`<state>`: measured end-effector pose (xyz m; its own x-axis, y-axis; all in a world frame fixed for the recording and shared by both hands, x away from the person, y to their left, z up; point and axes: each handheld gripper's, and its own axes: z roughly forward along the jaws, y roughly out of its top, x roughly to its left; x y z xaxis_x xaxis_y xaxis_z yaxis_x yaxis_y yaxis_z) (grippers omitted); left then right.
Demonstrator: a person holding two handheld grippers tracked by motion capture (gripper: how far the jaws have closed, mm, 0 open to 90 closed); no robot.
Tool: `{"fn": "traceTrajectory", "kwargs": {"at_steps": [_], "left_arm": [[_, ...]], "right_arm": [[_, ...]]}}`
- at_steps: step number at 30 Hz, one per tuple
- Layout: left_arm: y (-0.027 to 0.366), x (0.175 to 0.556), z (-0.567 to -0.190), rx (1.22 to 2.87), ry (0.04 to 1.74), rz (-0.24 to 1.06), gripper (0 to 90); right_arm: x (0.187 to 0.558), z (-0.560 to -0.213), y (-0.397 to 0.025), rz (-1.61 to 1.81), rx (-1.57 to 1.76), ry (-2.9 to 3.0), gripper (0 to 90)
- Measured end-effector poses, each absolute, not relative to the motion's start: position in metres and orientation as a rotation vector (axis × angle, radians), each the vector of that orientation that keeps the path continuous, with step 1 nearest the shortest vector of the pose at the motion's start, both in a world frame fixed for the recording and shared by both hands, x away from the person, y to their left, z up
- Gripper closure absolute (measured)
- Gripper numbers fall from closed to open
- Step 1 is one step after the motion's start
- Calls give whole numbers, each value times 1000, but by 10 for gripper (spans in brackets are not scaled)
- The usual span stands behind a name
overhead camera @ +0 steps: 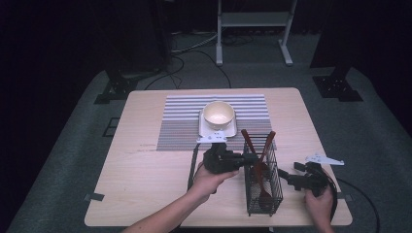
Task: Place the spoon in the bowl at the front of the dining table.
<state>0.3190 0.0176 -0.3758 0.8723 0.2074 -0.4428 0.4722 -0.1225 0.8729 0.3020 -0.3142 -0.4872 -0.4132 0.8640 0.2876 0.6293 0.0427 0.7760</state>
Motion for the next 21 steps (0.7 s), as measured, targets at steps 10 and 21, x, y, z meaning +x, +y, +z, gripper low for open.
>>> {"fn": "traceTrajectory", "kwargs": {"at_steps": [10,21], "left_arm": [[23,320,-365,1635,543,-267,840],[36,324,-358,1586,580,-280,841]], "right_arm": [[302,-487,-314,1305,1532,2060,141],[302,-487,-314,1300,1539,2055,141]]}}
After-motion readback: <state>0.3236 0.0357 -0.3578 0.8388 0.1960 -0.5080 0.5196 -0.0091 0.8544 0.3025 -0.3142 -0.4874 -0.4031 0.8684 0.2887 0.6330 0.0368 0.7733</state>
